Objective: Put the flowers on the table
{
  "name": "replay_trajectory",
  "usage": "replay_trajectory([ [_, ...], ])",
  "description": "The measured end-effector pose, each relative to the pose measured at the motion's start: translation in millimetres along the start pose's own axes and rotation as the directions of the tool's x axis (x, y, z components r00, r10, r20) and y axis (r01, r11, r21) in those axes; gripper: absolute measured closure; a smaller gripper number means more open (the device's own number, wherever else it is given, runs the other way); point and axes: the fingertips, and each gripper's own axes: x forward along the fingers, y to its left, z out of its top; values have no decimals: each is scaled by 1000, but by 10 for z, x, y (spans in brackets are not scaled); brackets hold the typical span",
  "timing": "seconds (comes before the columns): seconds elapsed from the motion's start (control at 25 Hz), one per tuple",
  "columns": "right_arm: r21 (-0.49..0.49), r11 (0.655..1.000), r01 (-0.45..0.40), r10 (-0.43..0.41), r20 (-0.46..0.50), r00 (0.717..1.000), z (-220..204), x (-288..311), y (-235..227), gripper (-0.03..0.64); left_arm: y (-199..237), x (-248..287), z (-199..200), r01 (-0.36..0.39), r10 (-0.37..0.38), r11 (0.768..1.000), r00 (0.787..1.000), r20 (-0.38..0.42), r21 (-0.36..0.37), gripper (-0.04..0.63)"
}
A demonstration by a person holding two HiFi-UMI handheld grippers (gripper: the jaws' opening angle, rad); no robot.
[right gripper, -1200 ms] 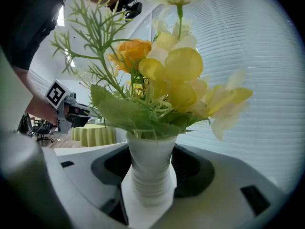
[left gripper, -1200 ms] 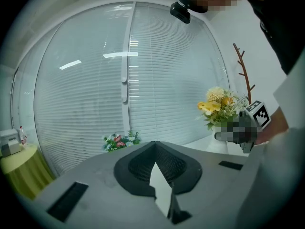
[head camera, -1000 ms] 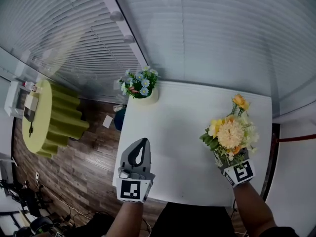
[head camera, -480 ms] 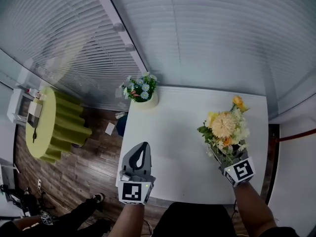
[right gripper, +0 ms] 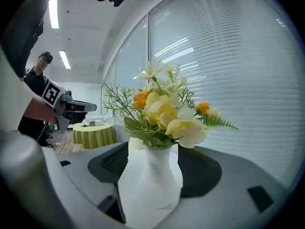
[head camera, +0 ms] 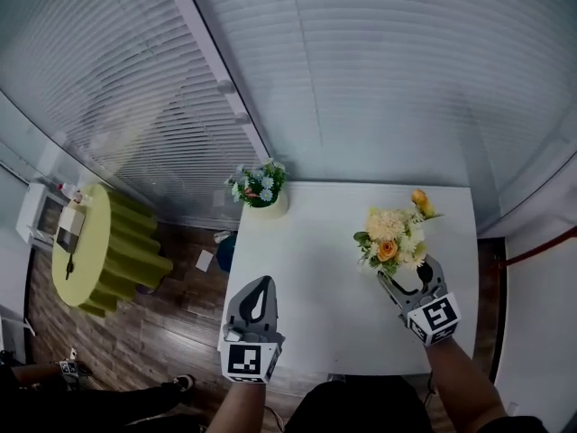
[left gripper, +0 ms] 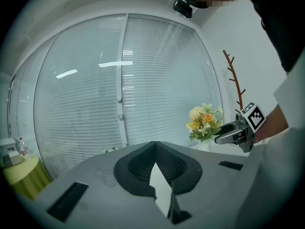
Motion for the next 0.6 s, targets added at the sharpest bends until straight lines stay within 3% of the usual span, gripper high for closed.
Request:
replay_trajectory([
  [0.6, -31, 995, 93, -91, 65, 994, 432, -537, -34, 295, -22, -299, 142, 17, -18, 999, 1000, 24, 38, 600],
])
